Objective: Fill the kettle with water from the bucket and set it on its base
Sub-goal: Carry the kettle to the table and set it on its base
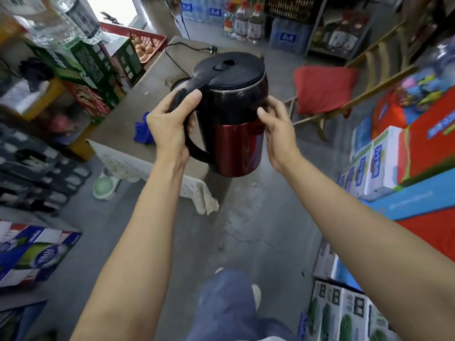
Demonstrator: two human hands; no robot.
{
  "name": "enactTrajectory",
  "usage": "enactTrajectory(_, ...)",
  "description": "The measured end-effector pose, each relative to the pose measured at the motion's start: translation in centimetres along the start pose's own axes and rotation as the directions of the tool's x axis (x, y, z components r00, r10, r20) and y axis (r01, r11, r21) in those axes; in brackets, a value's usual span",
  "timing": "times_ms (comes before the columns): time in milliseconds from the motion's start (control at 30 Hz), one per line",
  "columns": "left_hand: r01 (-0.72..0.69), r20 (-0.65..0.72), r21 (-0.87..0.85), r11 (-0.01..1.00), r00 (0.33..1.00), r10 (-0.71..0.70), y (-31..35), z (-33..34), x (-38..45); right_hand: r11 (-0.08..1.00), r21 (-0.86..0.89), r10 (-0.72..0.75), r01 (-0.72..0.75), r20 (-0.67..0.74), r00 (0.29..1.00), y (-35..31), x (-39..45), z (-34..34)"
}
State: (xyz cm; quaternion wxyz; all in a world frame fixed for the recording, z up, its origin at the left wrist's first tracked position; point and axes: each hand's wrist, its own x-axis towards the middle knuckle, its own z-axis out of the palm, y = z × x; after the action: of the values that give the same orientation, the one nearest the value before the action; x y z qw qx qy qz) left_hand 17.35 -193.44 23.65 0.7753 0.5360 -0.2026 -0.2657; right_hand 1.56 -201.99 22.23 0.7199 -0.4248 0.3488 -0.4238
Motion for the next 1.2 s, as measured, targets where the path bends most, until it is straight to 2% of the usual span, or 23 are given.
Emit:
enactTrajectory(367, -0.042, -0.154, -0.012, 0.999, 0.987, 0.04, -3.5, 5.1, 16.1, 0.993, -0.071, 0.098, -0.089, 0.134, 0.986, -0.1, 20.6, 3.1)
enactTrajectory(633, -0.096, -0.313, -0.005, 0.995, 0.945, 0.09, -4.9, 7.5, 24.8, 0.983, -0.102, 0.177, -0.155, 0.273, 0.945, -0.2, 32.0, 6.0)
enactTrajectory(933, -0.162, -0.525, 0.039, 0.986, 0.837, 0.158, -8.8, 9.2, 31.4, 0.964, -0.206, 0.249, -0.166, 0.497, 0.831, 1.8, 44.0, 7.8)
enactTrajectory(1200, -0.157, -0.619, 0.124, 0.98, 0.759, 0.201, -9.7, 6.8, 35.8, 0.934, -0.275, 0.348, -0.226, 0.567, 0.747, 4.6, 49.1, 11.8)
